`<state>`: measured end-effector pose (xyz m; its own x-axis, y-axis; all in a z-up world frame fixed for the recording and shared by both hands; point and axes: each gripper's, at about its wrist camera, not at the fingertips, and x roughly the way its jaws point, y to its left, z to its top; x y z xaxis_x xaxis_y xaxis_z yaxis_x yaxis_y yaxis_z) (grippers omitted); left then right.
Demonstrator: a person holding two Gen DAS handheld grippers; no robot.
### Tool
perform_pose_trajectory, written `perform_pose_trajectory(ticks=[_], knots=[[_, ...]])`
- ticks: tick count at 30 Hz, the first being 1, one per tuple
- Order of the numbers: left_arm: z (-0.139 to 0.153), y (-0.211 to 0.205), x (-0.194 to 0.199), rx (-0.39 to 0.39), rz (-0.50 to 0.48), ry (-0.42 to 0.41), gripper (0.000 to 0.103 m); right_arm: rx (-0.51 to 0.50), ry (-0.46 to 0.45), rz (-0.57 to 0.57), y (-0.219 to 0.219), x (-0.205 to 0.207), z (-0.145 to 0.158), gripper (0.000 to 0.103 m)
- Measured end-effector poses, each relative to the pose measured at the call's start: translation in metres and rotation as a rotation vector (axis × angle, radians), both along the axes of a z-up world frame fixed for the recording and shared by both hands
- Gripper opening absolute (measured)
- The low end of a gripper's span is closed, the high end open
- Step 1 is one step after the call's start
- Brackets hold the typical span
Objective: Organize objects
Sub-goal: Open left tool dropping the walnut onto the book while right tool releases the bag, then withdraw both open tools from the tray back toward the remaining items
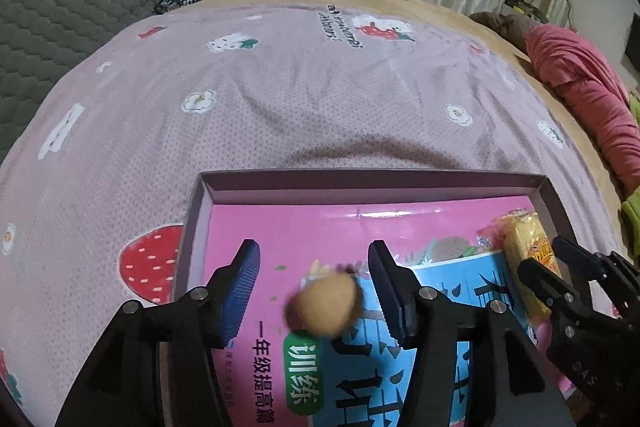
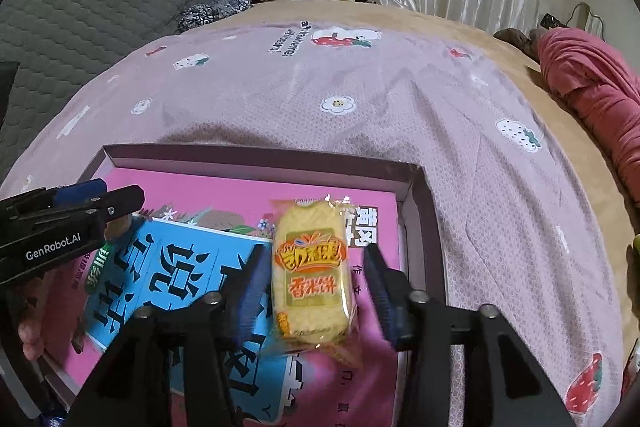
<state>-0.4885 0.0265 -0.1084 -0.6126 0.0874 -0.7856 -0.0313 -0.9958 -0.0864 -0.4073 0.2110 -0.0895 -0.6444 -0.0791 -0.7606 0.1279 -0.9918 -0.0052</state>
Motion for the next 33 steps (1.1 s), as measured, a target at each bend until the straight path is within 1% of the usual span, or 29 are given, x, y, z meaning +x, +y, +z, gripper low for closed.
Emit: perform_pose_trajectory(ticks=[1,2,3,4,8,10,11,14,18,22,29,33], knots=[[0.001,-0.001,0.0,-0.003,0.004,0.003,0.062,-0.001,0.002,0.0,0.0,0.0,0.0,0.059],[0.001,-0.001,0.001,-0.007,0.007,0.006,0.068,-0.004,0.007,-0.001,0.001,0.001,0.001,0.06],[0.003,-0.002,0.002,-0.01,0.01,0.009,0.071,-0.009,0.011,-0.004,0.002,0.002,0.002,0.062],[0.005,-0.003,0.003,-0.005,0.013,0.015,0.072,-0.014,0.013,-0.006,0.003,0.002,0.003,0.064],[0.02,-0.009,0.013,0.035,0.008,0.05,0.078,-0.054,0.043,-0.03,0.012,0.006,0.014,0.067],[0.032,-0.014,0.02,0.041,0.02,0.085,0.08,-0.073,0.063,-0.033,0.015,0.01,0.023,0.074],[0.038,-0.016,0.024,0.053,0.025,0.1,0.081,-0.078,0.071,-0.034,0.016,0.012,0.027,0.075],[0.05,-0.022,0.032,0.08,0.027,0.121,0.082,-0.1,0.097,-0.039,0.02,0.019,0.04,0.08],[0.07,-0.024,0.048,0.076,0.033,0.158,0.083,-0.106,0.127,-0.033,0.021,0.032,0.059,0.087],[0.085,-0.027,0.068,0.05,0.043,0.187,0.083,-0.077,0.155,-0.022,0.016,0.048,0.081,0.09],[0.105,-0.028,0.11,0.045,0.049,0.208,0.083,-0.023,0.209,0.011,0.007,0.091,0.117,0.094],[0.113,-0.028,0.147,0.019,0.037,0.201,0.083,-0.014,0.242,0.013,0.007,0.123,0.143,0.095]])
